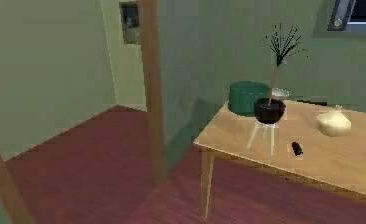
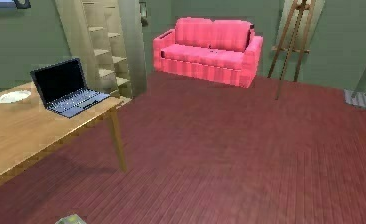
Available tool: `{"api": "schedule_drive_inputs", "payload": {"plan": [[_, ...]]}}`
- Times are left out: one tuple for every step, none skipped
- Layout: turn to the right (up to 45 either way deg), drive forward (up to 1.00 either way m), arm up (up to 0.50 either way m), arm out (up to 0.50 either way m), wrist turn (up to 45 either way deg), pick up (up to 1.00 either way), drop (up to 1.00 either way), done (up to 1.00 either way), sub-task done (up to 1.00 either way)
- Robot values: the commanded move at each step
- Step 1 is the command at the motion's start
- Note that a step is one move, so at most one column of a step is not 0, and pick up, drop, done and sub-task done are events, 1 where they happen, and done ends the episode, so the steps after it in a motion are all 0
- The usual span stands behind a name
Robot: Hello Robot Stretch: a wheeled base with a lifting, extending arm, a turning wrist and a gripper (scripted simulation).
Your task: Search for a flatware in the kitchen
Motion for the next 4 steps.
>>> {"api": "schedule_drive_inputs", "payload": {"plan": [[0.0, 0.45, 0.00, 0.00, 0.0, 0.00, 0.00, 0.00, 0.00], [-45.0, 0.00, 0.00, 0.00, 0.0, 0.00, 0.00, 0.00, 0.00], [-9.0, 0.00, 0.00, 0.00, 0.0, 0.00, 0.00, 0.00, 0.00], [0.0, 0.50, 0.00, 0.00, 0.0, 0.00, 0.00, 0.00, 0.00]]}}
